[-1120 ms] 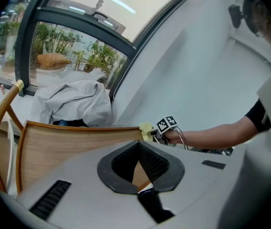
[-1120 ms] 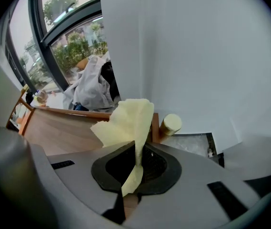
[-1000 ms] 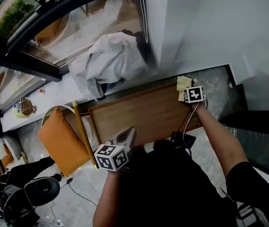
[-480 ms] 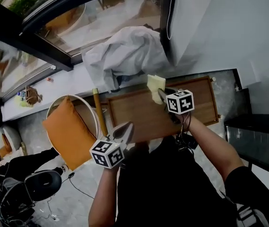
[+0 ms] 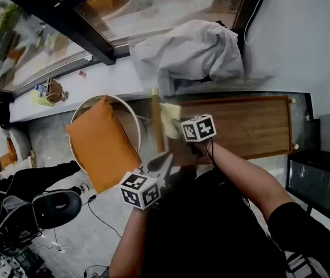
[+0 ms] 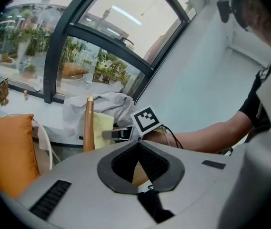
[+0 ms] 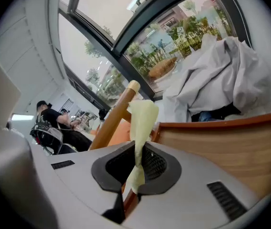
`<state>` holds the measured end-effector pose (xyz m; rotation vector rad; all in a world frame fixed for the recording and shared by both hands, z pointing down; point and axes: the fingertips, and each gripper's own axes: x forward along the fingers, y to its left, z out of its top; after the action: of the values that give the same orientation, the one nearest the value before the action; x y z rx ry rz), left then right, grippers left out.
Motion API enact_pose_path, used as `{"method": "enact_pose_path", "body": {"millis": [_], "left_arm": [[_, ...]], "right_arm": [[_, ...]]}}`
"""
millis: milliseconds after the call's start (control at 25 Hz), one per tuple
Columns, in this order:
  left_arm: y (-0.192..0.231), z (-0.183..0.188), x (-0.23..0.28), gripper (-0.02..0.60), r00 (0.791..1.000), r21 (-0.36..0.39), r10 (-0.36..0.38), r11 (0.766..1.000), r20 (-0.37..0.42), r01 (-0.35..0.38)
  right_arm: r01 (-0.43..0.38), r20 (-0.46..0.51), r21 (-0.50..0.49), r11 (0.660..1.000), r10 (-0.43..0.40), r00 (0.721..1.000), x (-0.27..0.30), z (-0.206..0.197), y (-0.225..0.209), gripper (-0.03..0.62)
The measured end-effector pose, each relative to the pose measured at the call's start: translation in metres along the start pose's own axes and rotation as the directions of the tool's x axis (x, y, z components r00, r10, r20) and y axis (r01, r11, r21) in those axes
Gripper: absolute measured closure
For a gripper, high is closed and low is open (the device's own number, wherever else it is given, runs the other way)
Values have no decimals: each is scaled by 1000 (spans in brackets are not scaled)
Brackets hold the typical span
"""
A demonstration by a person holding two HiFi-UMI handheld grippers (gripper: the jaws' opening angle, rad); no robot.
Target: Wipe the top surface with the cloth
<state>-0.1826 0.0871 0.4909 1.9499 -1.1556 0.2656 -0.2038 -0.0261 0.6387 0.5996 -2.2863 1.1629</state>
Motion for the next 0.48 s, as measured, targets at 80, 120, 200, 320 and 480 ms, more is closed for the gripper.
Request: {"method": "enact_pose_path", "body": {"millis": [80,120,200,320,480], "left_arm": [[3,-5,-4,574,1000,-1,-11,1000,-8,11],[4,-8,-6,574,1000,1,-17,1000,-14,17],[3,-14,-8,574,999,24,-30,999,-38,31],[2,-19,-10,574,997,69,-43,997,-65,47],[5,-20,-10,572,996,71,-50,996,-79,56]], "right_arm": [[33,-31,12,999,-33,999,16,-6,-7,562],[55,-52,12,998,-54,997,24,-11,-12,562],[104,-92,-1,995,-103,990,36,-20,-25,562],[166,-121,-39,985,-169,978,44,-28,-40,562],[220,-151,-145,965,-241,959,53,-33,-48,562]]}}
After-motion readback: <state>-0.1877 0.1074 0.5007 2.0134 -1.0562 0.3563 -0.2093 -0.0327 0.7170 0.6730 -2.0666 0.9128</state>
